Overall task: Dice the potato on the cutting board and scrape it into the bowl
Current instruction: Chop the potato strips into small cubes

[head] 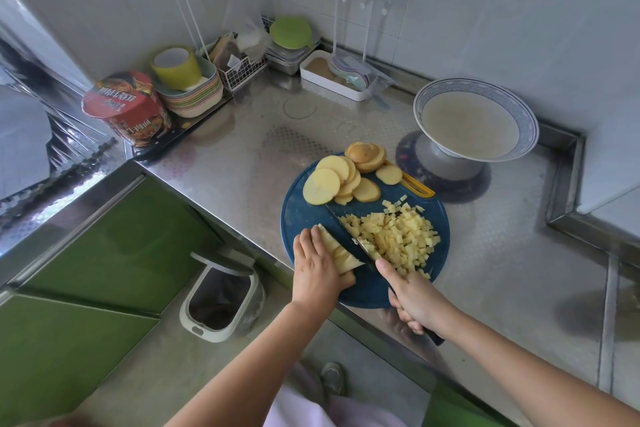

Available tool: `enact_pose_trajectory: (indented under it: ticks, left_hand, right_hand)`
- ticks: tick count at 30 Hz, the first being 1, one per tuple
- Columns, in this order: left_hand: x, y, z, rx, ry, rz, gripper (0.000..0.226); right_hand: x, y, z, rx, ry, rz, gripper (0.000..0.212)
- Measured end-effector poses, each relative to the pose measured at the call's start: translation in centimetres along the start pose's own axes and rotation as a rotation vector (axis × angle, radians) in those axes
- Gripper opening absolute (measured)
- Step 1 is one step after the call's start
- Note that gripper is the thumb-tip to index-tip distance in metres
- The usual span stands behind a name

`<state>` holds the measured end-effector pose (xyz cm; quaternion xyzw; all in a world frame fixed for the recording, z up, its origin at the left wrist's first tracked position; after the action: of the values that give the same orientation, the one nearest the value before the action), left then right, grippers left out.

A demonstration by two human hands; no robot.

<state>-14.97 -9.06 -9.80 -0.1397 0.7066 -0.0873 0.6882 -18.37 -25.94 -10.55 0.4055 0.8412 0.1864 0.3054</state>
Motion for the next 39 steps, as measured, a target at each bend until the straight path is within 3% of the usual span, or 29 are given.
enact_pose_trajectory:
  ticks: [7,15,25,34,39]
  left_hand:
    - [-0.4,-1.1,0.6,0.031,0.066,-0.148,0.101]
    - [-0.5,-1.4,1.0,0.022,-0.049,-0.098,0.104]
    - [-0.4,-1.2,0.7,0.024,-0.027,-0.085,0.106]
    - [-2.3,-2.0,0.5,0.109,-0.23,0.094,0.115]
    - [-2.0,-1.9,0.6,0.072,-0.202,0.088,0.119]
  right_hand:
    - [0.4,-0.2,-0.2,0.002,0.033,0.069,0.063]
    - [-0.3,0.9,-1.6,-0.039,0.081,0.113,0.067]
    - [-0.1,0.9,-3.3,-0.085,0.113,0.014,0.067]
    - [-0.1,0.8,-2.4,-0.071,0.088,-0.022,0.066]
    - [0.0,0.8,-2.1,-0.062,0.089,-0.028,0.067]
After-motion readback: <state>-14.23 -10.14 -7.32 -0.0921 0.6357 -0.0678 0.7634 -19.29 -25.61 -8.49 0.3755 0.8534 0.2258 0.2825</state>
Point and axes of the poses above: each hand's wrist, its own z-axis towards the middle knuckle, its own x-axis out of the palm, y = z × x, the point moved 9 cm from there along z, towards the middle knuckle, and after that the axes turned 3 degrees about -z, right-handed, at the moved point
